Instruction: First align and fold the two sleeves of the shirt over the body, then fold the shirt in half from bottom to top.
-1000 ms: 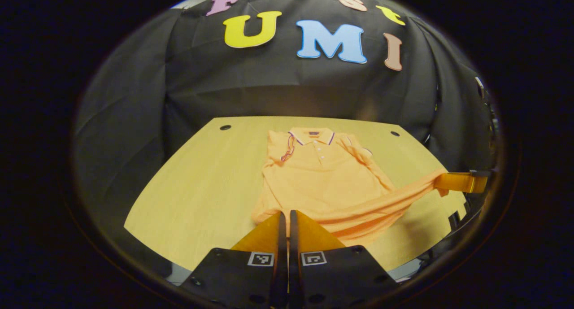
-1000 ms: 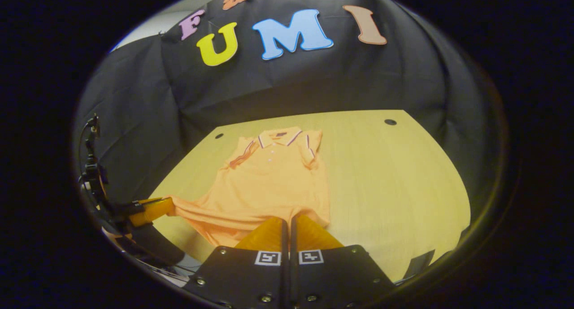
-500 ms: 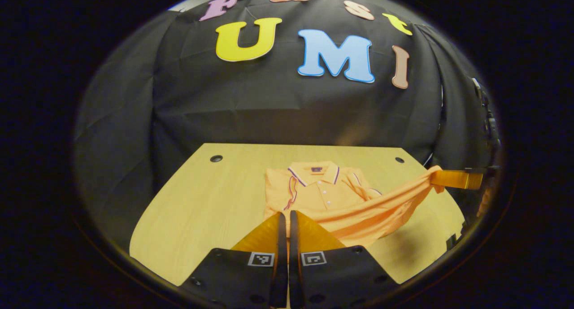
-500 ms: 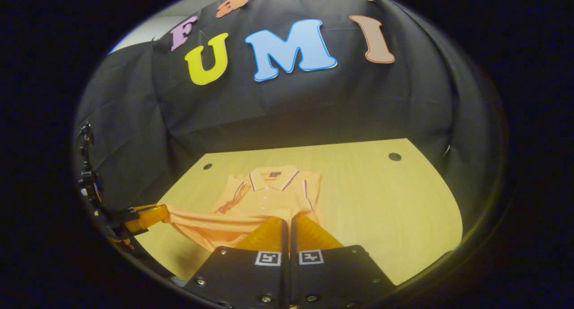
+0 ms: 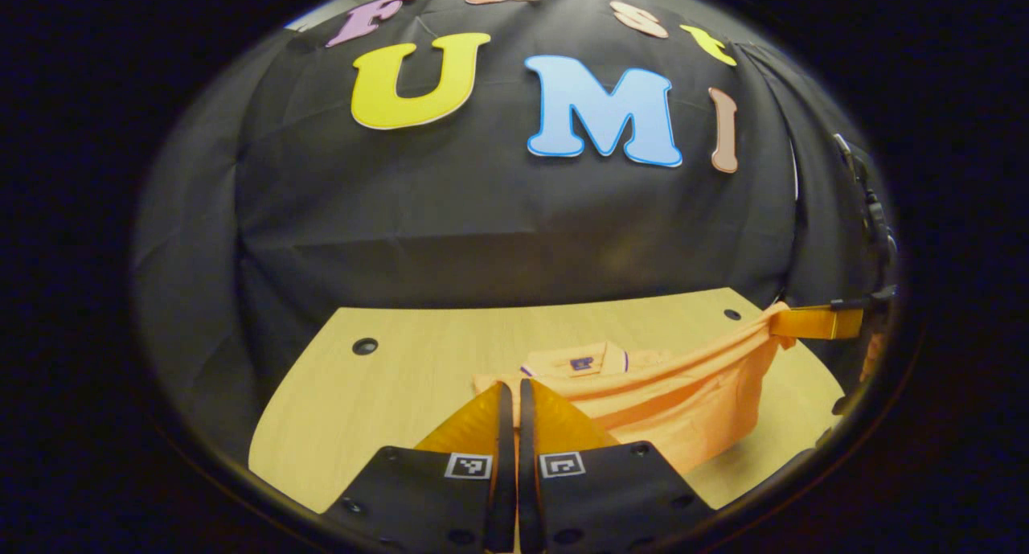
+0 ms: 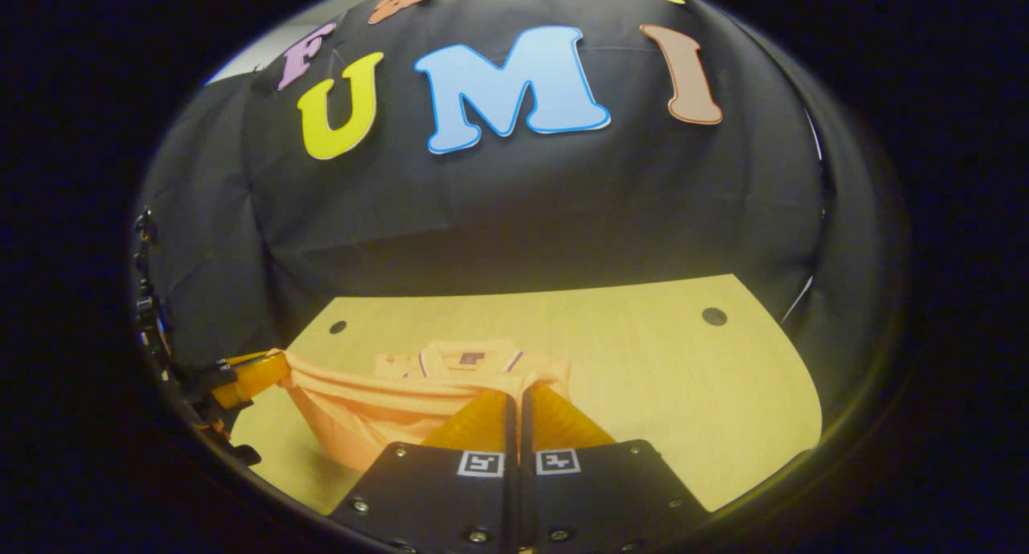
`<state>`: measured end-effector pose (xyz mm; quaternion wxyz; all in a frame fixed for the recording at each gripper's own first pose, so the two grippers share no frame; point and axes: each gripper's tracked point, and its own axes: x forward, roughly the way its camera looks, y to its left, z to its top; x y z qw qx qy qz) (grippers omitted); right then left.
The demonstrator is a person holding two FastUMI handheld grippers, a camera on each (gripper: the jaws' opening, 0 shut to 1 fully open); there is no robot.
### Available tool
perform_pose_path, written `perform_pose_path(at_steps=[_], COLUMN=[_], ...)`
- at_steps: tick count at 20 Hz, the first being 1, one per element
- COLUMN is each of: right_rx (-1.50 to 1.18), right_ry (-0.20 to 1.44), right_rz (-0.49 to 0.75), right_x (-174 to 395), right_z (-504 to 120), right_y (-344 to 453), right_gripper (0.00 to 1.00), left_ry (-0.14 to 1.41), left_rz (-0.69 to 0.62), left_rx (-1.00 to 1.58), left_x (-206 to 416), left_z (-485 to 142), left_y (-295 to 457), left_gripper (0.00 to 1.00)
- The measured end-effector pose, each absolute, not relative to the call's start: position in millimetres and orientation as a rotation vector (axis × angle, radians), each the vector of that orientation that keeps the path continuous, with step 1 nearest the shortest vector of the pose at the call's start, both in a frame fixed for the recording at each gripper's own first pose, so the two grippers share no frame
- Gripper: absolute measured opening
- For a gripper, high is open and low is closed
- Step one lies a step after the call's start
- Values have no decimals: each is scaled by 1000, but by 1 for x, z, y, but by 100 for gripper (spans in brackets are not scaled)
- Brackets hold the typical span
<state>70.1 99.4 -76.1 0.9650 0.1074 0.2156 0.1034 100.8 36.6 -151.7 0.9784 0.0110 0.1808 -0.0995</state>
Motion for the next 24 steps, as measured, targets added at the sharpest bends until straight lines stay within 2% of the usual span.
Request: perform_pose_path(at_steps=[12,24], right_rx=[125,55], right_ry=[465,554], right_rz=[96,51], right_x=[169,209], right_z=[-124,-192], right_y=[111,127], right_gripper=[0,2], left_ry=[335,367], left_rz=[-225,-173], left_rx=[54,70], left_x=[204,239], left_z=[-206,-272], left_y=[39,39], left_gripper=[7,8])
